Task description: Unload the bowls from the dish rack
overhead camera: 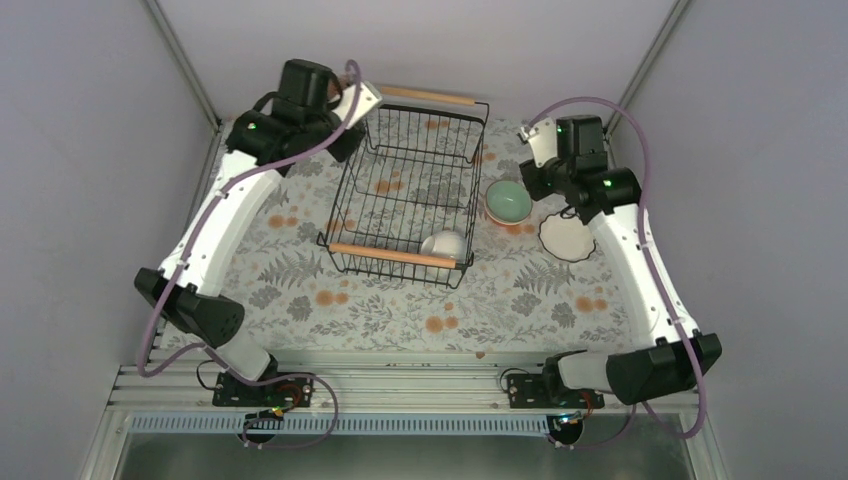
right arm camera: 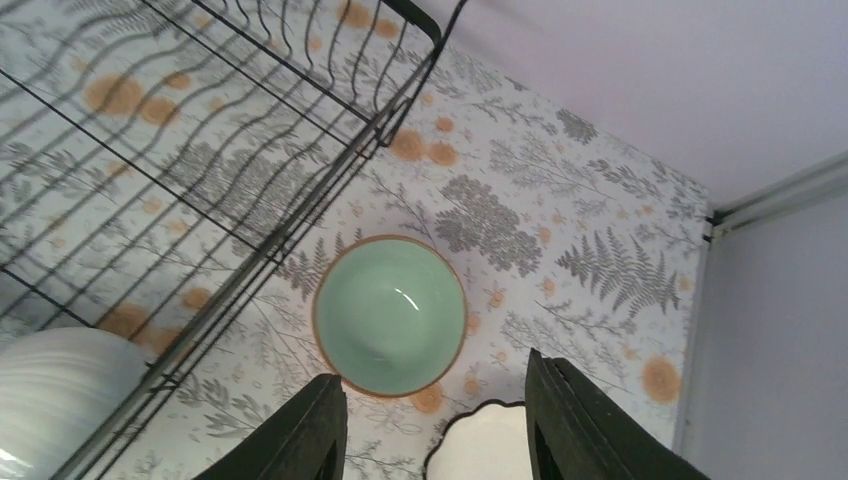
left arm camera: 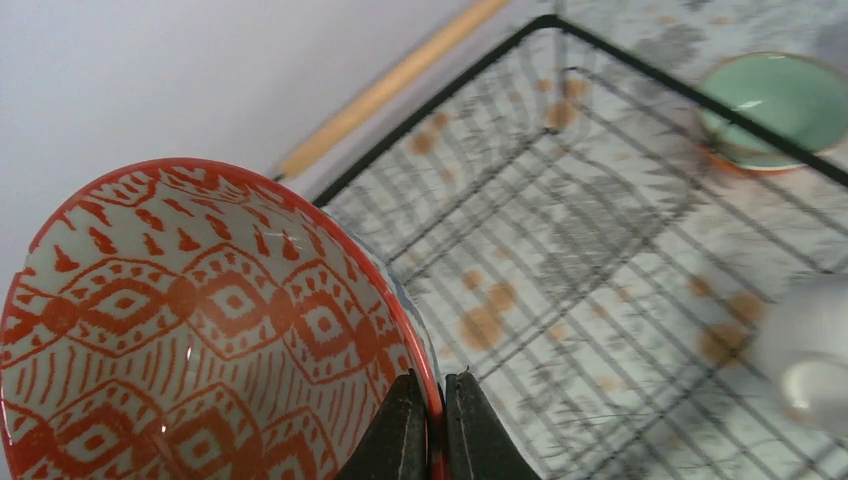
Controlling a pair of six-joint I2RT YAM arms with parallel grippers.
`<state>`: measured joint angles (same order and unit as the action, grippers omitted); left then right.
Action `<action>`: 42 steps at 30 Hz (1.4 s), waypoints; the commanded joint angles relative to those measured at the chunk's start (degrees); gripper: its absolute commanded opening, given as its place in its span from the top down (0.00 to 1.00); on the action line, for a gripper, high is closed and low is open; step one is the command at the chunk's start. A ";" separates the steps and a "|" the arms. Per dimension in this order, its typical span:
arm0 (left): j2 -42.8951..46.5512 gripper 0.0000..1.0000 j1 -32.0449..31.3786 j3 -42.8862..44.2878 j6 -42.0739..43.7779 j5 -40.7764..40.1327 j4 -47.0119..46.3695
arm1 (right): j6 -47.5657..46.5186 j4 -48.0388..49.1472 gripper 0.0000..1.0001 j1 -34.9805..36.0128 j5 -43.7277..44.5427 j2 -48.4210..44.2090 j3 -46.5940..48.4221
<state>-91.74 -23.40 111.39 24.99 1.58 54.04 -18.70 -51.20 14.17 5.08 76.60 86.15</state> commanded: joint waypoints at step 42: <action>-11.08 0.98 -32.57 -24.87 39.94 -37.71 -38.13 | -20.58 -16.65 0.61 -7.69 -31.42 29.54 35.12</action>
<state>-103.68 -55.66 88.09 55.72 -32.73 24.32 -35.92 -71.24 4.86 -25.91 110.17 124.22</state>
